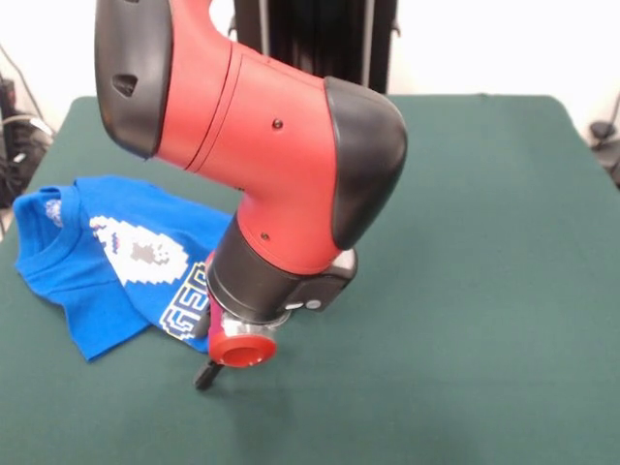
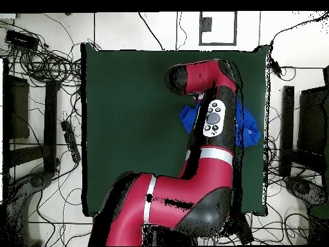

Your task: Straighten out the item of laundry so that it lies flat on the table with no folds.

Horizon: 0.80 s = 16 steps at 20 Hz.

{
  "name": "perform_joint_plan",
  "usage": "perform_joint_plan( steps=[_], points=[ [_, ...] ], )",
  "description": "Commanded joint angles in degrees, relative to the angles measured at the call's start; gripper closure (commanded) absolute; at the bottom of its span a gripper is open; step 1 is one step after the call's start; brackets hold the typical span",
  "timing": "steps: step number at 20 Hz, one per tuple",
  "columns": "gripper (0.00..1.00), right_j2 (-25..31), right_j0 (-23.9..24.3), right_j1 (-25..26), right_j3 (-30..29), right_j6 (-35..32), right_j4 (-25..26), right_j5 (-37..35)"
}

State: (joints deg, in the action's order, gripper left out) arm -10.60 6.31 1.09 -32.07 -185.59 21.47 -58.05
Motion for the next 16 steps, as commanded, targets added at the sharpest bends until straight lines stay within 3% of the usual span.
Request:
perform_joint_plan(
  steps=[1,11,16],
  points=[
    [0.0,6.29,-1.73,-1.31,-13.01,16.4,-2.76,-4.19],
    [0.0,4.42,-3.25,-4.29,-13.22,16.53,-1.5,-8.69],
    [0.0,7.38,-1.4,-2.32,-13.4,17.59,-2.51,-5.75]
  ],
)
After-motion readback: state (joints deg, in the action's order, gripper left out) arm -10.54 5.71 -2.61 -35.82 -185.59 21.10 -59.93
